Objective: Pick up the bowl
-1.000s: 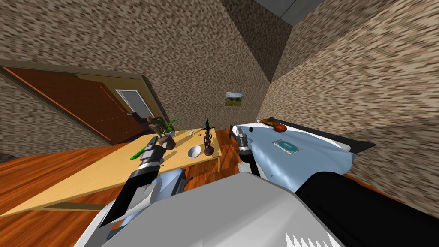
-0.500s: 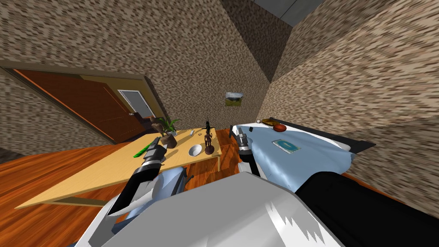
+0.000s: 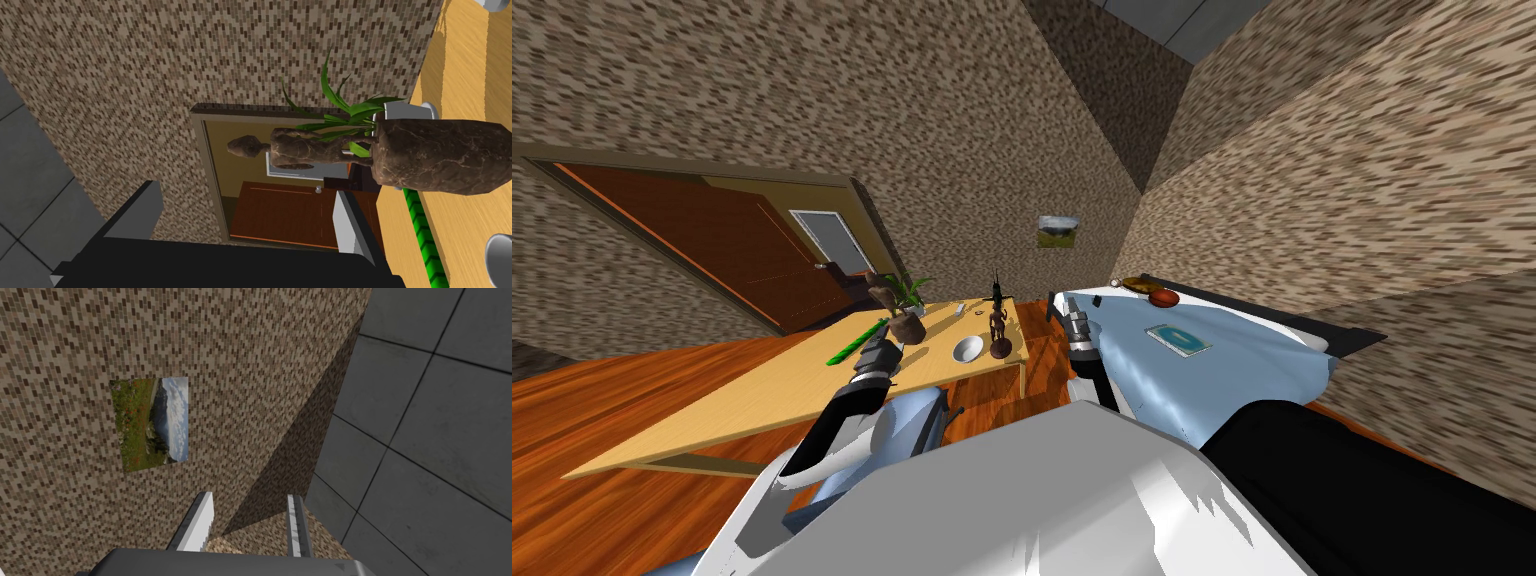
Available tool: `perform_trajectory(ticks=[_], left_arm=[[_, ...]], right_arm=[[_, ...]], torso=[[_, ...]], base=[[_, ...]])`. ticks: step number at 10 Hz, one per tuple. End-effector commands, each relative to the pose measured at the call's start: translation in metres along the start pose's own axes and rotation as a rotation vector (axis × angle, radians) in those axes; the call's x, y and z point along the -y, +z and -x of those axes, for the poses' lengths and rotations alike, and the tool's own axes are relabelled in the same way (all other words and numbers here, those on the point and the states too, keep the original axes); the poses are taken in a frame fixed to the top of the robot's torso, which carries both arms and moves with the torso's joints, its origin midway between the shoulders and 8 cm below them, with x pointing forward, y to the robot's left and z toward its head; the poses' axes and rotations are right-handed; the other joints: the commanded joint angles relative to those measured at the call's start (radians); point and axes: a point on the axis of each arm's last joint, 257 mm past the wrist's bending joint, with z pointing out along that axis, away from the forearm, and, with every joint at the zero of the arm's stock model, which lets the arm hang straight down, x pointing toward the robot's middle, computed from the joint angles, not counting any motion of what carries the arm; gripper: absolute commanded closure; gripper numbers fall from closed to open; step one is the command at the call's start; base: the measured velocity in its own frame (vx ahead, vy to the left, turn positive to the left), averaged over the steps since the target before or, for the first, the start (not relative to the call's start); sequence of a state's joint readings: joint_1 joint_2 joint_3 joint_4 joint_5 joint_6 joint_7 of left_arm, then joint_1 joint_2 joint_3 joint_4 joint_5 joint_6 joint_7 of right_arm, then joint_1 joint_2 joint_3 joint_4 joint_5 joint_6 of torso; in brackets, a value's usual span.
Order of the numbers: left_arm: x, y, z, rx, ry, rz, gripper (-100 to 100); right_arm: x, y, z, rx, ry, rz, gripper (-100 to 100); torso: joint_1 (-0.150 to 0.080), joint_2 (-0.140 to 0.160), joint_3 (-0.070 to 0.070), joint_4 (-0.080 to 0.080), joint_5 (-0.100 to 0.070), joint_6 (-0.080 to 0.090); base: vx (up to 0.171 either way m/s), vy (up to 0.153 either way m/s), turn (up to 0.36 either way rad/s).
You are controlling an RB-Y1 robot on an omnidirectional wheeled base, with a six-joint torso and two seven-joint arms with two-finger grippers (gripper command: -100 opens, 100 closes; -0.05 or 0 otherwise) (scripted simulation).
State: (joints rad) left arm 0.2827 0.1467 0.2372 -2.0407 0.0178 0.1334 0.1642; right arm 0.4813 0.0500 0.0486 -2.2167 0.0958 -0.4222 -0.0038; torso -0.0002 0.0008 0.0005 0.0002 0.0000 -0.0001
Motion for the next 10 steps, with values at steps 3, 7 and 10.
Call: perform_trajectory(ticks=[3,7,10], left_arm=[[-0.036,0.007,0.009,0.028,-0.011,0.116,-100],[-0.073,0.01,0.011,0.046,-0.023,0.235,-100],[-0.093,0.009,0.011,0.054,-0.029,0.306,-100]], right_arm=[[0.0,0.0,0.0,0.0,0.0,0.0,0],[0.0,0.0,0.0,0.0,0.0,0.0,0],[0.0,0.0,0.0,0.0,0.0,0.0,0]], torso=[[0.0,0.0,0.0,0.0,0.0,0.0],[0.0,-0.001,-0.001,0.0,0.0,0.0],[-0.001,-0.002,-0.001,0.0,0.0,0.0]], base=[[-0.01,-0.003,0.001],[0.002,-0.006,-0.004],[0.011,-0.009,-0.006]])
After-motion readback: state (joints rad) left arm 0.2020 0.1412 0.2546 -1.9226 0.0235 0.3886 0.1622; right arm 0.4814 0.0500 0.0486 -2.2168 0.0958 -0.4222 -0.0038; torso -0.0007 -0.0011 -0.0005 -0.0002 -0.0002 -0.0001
